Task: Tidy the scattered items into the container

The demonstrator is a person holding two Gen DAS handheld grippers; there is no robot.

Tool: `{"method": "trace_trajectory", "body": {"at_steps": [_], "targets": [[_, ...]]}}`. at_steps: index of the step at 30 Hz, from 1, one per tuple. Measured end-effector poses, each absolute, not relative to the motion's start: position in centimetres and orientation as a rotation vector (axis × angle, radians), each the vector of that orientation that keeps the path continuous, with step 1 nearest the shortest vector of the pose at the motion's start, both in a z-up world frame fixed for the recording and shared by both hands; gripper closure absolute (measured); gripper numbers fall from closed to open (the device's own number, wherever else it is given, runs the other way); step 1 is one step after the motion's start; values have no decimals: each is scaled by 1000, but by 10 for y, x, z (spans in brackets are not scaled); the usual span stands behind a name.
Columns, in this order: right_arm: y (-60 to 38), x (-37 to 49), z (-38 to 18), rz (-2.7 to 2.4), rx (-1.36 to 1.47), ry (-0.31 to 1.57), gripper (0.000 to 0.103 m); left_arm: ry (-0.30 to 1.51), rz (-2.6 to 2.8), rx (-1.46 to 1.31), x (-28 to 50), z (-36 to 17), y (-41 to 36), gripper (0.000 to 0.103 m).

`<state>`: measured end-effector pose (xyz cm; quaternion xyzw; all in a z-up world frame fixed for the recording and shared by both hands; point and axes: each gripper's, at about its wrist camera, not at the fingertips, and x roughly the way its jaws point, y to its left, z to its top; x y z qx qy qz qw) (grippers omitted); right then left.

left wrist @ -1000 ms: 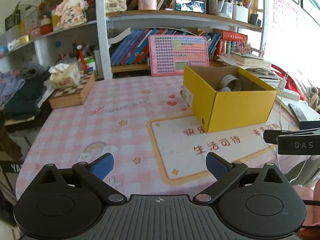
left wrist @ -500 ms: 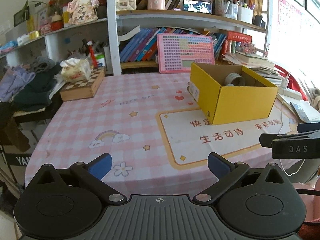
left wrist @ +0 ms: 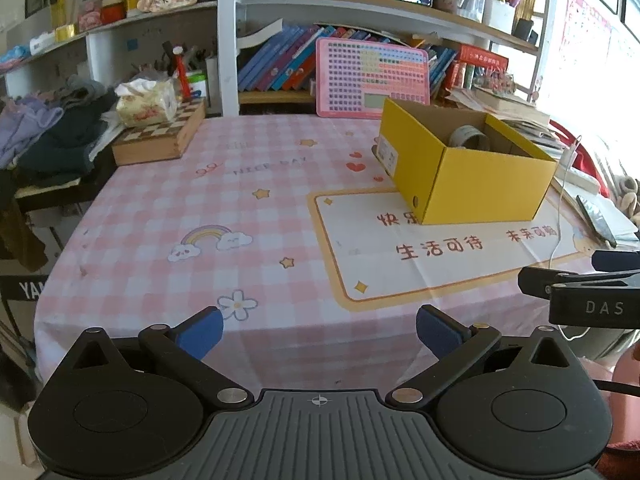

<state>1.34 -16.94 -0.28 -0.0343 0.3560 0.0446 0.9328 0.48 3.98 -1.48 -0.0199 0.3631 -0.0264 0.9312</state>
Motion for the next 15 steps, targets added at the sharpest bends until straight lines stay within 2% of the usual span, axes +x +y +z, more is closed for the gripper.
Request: {"method": "trace_trajectory", "body": {"at_steps": [15], "targets": [[-175, 10, -3, 66, -60, 743, 0, 765, -71, -37, 7, -18, 36, 0]]}}
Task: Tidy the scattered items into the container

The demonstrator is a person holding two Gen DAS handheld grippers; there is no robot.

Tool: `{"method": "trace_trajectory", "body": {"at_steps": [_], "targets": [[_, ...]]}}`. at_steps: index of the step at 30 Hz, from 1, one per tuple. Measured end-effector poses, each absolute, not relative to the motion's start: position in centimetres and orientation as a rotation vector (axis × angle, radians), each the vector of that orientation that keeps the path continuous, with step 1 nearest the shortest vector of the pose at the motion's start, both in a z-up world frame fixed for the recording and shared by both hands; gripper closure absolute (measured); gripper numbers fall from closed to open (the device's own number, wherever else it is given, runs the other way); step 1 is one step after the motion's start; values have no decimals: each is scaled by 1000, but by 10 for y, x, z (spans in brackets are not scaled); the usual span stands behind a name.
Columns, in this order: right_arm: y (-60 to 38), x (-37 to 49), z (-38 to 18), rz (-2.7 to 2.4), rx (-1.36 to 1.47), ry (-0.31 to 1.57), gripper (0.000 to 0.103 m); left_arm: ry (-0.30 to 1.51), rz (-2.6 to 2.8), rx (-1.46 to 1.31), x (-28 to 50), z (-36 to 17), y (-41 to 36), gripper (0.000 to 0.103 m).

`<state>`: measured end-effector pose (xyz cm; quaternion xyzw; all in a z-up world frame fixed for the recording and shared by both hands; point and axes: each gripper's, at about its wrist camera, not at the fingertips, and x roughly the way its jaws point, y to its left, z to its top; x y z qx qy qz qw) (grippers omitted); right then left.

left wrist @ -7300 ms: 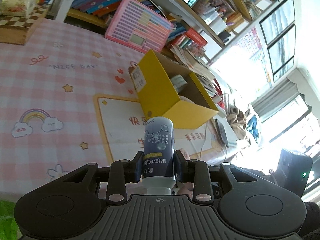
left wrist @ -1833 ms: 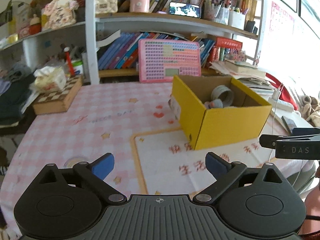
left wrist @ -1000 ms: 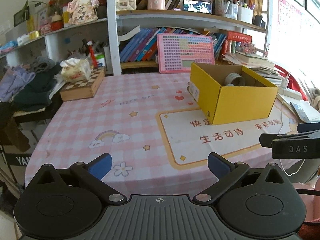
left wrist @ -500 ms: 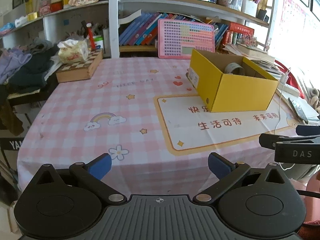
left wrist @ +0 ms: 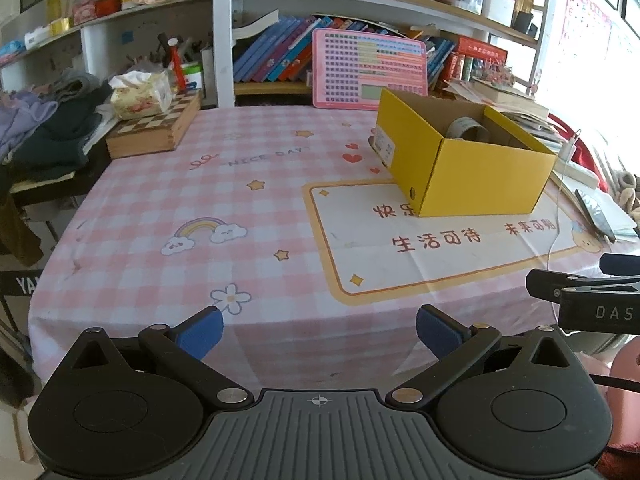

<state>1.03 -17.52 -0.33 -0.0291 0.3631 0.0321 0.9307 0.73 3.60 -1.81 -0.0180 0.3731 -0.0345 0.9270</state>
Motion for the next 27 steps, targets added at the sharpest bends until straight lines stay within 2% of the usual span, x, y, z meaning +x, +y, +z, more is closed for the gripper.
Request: {"method": "trace_trajectory", "body": {"at_steps": [27], "targets": [[-168, 21, -9, 79, -66, 787, 0, 793, -90, -75, 14, -23, 41, 0]]}}
